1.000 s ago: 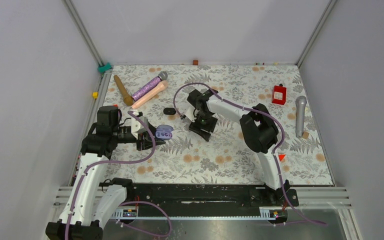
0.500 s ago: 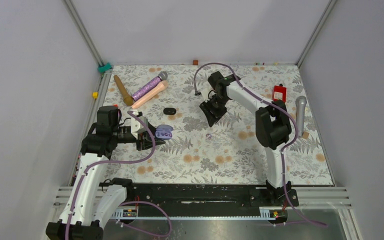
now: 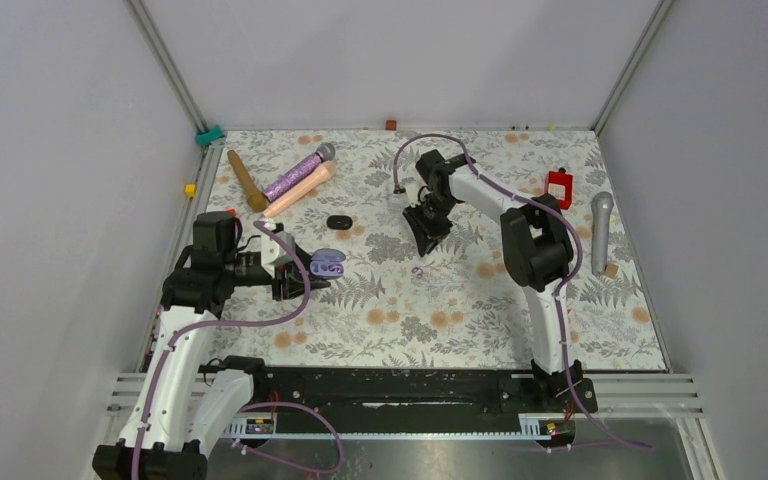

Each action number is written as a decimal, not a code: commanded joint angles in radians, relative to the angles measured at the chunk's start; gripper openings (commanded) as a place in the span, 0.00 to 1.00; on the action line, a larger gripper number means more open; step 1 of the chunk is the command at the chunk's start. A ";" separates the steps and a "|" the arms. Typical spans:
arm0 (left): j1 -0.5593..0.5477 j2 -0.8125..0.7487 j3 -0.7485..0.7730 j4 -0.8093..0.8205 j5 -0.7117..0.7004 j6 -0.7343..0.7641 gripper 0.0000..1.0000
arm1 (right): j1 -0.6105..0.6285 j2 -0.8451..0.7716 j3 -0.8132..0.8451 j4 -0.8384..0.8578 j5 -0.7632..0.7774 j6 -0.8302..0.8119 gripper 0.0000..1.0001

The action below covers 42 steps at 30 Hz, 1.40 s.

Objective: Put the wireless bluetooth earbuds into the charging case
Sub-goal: Pick up the earbud from the center of the board.

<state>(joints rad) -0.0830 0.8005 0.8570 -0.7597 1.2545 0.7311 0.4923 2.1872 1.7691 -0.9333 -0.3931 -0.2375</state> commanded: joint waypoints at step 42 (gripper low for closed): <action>0.035 0.023 0.020 -0.009 0.057 0.034 0.02 | -0.002 0.027 -0.109 0.063 -0.133 0.106 0.37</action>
<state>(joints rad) -0.0540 0.8204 0.8570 -0.7719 1.2625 0.7433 0.4896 2.2314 1.6737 -0.8780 -0.5171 -0.1150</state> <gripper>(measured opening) 0.330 0.365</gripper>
